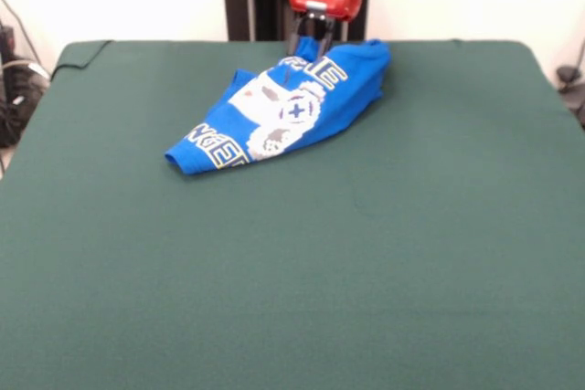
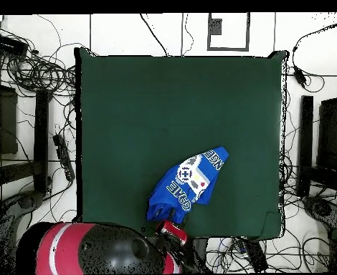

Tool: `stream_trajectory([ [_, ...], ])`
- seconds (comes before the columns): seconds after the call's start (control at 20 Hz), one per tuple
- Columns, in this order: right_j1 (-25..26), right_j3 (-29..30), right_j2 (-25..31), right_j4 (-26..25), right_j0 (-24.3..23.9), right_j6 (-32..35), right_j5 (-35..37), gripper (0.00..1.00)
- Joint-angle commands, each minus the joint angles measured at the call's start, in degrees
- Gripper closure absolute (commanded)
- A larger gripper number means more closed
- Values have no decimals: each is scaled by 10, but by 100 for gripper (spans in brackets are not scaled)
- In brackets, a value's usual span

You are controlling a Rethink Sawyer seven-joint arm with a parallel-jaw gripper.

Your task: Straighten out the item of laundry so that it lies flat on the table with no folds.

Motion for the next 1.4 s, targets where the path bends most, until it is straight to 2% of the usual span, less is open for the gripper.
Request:
stream_trajectory([
  [0.05, -58, -5, 11, -32, -18, 29, 92, 0],
  [0.25, -69, -10, 12, -49, -26, 24, 119, 0],
  [0.6, -58, -3, 15, -4, -3, 38, 105, 0],
  [0.75, -49, -15, 20, -4, -5, 39, 100, 0],
  [1.05, -61, -7, 21, -5, -4, 39, 112, 0],
  [1.35, -59, 5, 31, 29, 15, 49, 109, 0],
  [1.4, -72, 15, 32, 31, 20, 48, 118, 0],
])
